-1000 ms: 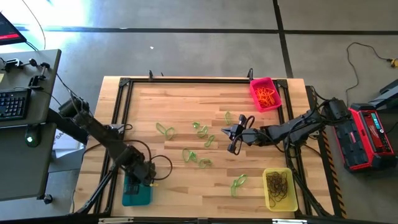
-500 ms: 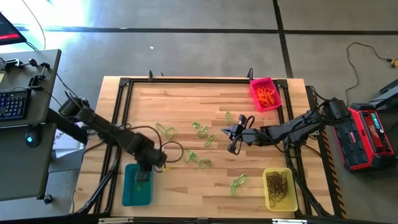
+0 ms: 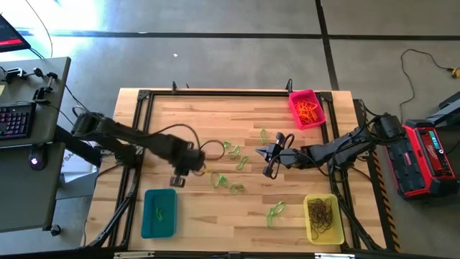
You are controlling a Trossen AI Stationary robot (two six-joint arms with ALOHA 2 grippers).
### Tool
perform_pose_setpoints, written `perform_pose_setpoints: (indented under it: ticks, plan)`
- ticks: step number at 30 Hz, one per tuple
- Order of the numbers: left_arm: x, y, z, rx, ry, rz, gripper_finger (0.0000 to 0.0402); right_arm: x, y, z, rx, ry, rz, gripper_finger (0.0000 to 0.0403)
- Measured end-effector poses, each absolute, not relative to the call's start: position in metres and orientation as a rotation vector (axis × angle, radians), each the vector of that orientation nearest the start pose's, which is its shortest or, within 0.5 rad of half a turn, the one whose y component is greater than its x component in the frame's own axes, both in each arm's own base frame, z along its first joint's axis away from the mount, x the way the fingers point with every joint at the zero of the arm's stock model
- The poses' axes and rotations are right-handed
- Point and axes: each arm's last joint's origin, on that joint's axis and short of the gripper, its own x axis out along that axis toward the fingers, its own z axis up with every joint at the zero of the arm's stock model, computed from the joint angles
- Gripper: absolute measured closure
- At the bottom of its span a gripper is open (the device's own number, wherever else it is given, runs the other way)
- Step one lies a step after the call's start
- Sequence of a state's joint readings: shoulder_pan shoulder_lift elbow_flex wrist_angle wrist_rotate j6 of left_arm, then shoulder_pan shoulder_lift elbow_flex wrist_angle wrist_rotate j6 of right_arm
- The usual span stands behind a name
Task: Sort rubber bands into baskets
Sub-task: Put the green rubber band into the blue bin
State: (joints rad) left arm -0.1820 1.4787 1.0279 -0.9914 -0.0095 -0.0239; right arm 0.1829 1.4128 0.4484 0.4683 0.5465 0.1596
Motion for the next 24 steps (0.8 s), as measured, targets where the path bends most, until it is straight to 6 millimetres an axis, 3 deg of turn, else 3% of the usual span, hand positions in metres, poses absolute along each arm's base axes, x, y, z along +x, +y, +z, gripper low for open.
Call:
perform_pose_setpoints:
  ticks: [11,24]
  plan:
    - [0.272,-0.002,0.178,0.377,1.565,-0.23,0.027,0.247,0.03,0.152,-0.003,0.439,-0.397,0.0396]
    - [0.281,0.008,0.15,0.498,1.65,-0.311,0.0282,0.247,0.03,0.152,-0.003,0.439,-0.397,0.0396]
